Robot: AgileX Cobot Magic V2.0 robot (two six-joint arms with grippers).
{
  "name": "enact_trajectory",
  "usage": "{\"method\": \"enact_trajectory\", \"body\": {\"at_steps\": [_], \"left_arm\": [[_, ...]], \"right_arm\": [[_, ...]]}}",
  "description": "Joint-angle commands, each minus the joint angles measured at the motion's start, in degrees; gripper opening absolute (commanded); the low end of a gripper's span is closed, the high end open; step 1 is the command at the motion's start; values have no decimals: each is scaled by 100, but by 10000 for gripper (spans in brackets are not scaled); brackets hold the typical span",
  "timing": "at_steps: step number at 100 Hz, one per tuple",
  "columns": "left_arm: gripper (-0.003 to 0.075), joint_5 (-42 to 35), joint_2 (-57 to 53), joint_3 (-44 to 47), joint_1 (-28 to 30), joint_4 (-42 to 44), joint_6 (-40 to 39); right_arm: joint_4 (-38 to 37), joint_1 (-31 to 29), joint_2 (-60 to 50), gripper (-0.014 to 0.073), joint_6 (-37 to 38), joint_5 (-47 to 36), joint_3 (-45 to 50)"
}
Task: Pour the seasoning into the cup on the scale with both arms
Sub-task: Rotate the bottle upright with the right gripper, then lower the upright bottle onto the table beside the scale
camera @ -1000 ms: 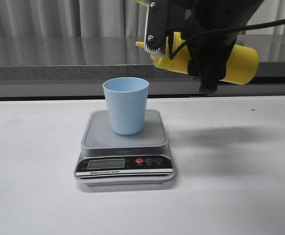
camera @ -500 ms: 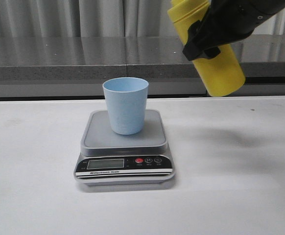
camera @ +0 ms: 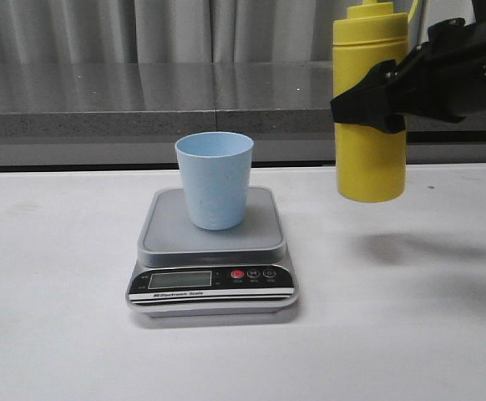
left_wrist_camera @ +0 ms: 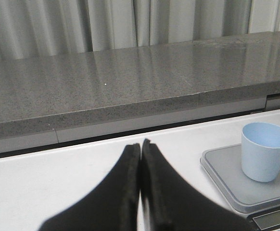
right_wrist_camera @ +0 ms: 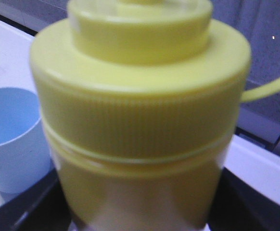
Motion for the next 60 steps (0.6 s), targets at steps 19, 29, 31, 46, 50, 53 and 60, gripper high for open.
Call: {"method": "enact_trajectory", "body": {"at_steps": [19,29,31,46,50,53,60], "left_arm": [[-18,-455,62,-166,22,-18,-43],[-18,-455,62,-166,22,-18,-43],[-18,-455,62,-166,22,-18,-43],[-18,-455,62,-166,22,-18,-43],[-18,-455,62,-166,22,-18,-43],[-18,-455,62,-166,22,-18,-43],[-18,-455,62,-166,22,-18,-43]], "right_arm": [[547,-18,261,184,-1057,-1224,129],[666,-18,487,184,-1057,-1489,129],[673,-18,523,184,-1057,-1550,129],[892,-18,860,184,-1057,-1922,129],[905,-18,947,184,-1057,-1964,129],[905,-18,1005,184,-1057,-1988,129],[905,-18,1122,184,-1057,-2055,129]]}}
